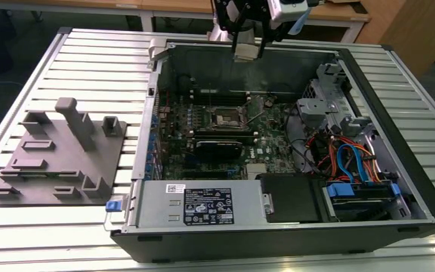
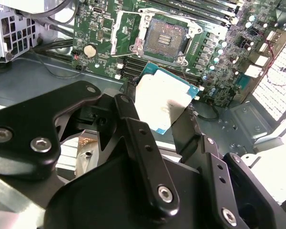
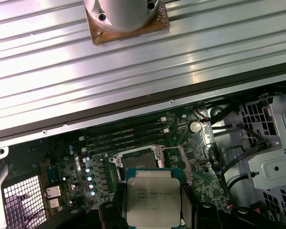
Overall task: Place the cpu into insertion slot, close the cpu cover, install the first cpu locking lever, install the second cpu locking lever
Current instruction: 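Place the cpu into insertion slot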
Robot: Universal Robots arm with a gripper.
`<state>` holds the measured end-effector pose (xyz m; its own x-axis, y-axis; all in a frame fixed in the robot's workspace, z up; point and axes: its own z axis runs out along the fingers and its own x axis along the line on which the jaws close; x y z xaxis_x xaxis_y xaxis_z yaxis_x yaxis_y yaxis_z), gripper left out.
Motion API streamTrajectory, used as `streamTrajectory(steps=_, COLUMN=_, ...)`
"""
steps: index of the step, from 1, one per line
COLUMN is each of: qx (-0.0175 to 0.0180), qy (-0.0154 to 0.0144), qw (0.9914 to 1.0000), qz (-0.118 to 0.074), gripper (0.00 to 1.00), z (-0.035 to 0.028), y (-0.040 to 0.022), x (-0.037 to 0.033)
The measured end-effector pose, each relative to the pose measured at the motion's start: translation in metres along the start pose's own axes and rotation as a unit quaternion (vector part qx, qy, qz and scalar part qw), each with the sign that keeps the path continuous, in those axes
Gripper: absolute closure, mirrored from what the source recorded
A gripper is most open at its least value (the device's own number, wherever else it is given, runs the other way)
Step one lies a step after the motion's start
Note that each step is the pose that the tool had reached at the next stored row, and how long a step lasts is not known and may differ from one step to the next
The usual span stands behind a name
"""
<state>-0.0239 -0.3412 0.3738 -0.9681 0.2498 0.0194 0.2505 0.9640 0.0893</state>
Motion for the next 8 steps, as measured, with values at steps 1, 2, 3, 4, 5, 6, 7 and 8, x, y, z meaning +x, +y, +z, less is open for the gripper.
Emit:
streamTrajectory(steps=1, qx=0.0, qy=-0.0001, qw=1.0, qz=0.001, gripper=0.46, z=0.0, y=0.0, x=0.0)
streamTrajectory(steps=2, qx=0.0, qy=-0.0002, qw=1.0, qz=0.002, gripper=0.46, z=0.0, y=0.0, x=0.0)
streamTrajectory(steps=3, qx=-0.0001, qy=-0.0003, qw=0.99999, qz=0.003, gripper=0.46, z=0.0, y=0.0, x=0.0)
streamTrajectory(steps=4, qx=-0.0001, qy=-0.0006, qw=0.99998, qz=0.006, gripper=0.46, z=0.0, y=0.0, x=0.0)
streamTrajectory(steps=5, qx=-0.0002, qy=-0.001, qw=0.99994, qz=0.011, gripper=0.46, z=0.0, y=0.0, x=0.0)
streamTrajectory(steps=6, qx=-0.0003, qy=-0.0013, qw=0.99989, qz=0.015, gripper=0.46, z=0.0001, y=0.0, x=0.0)
streamTrajectory(steps=7, qx=-0.0003, qy=-0.0016, qw=0.99983, qz=0.018, gripper=0.46, z=0.0001, y=0.0, x=0.0)
streamTrajectory(steps=8, qx=-0.0004, qy=-0.0019, qw=0.99978, qz=0.021, gripper=0.46, z=0.0001, y=0.0, x=0.0)
